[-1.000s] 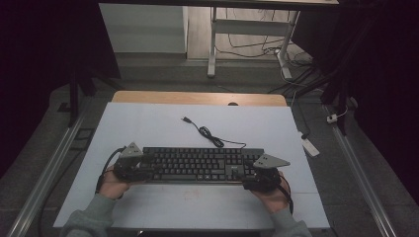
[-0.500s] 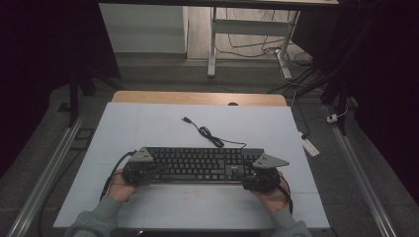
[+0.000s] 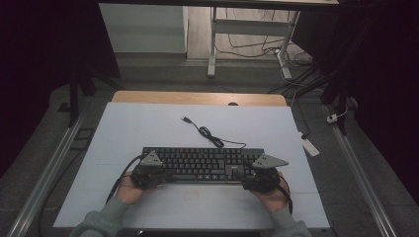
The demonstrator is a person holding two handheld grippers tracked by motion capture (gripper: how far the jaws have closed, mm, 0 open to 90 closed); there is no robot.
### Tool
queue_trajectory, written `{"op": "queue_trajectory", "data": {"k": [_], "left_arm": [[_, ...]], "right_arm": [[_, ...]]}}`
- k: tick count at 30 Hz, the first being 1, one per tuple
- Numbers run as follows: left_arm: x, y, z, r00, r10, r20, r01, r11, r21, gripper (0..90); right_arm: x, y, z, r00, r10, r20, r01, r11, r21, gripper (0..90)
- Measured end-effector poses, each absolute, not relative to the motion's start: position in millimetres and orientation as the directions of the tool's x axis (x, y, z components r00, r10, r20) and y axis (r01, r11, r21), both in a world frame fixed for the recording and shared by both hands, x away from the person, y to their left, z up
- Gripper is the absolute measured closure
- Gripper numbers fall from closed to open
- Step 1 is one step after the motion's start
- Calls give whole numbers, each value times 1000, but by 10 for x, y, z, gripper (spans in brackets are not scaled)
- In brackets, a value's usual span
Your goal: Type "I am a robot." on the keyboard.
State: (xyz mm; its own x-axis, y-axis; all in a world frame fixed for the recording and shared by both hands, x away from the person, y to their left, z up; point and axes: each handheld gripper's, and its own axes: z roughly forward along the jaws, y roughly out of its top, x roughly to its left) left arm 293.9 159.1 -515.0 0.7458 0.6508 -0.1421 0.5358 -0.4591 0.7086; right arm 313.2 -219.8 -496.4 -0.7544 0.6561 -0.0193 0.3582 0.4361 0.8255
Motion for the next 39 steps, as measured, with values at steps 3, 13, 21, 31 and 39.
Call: {"op": "queue_trajectory", "data": {"k": [3, 13, 21, 31, 39], "left_arm": [[2945, 1543, -5169, 750, 648, -135, 534, -472, 701, 891], [2966, 1469, -5214, 750, 651, -118, 530, -485, 695, 891], [2980, 1456, -5240, 750, 650, -119, 533, -488, 691, 891], [2966, 1473, -5219, 744, 659, -108, 523, -475, 707, 890], [2907, 1553, -5081, 743, 657, -128, 490, -404, 772, 692]], "right_arm": [[3132, -2198, -4965, -753, 658, -21, 360, 439, 823, 377], [3135, -2202, -4970, -754, 656, -20, 364, 443, 820, 377], [3135, -2201, -4972, -754, 657, -20, 365, 444, 818, 378], [3137, -2209, -4971, -756, 654, -17, 363, 441, 821, 378], [3141, -2232, -4968, -747, 664, -16, 369, 436, 821, 378]]}}
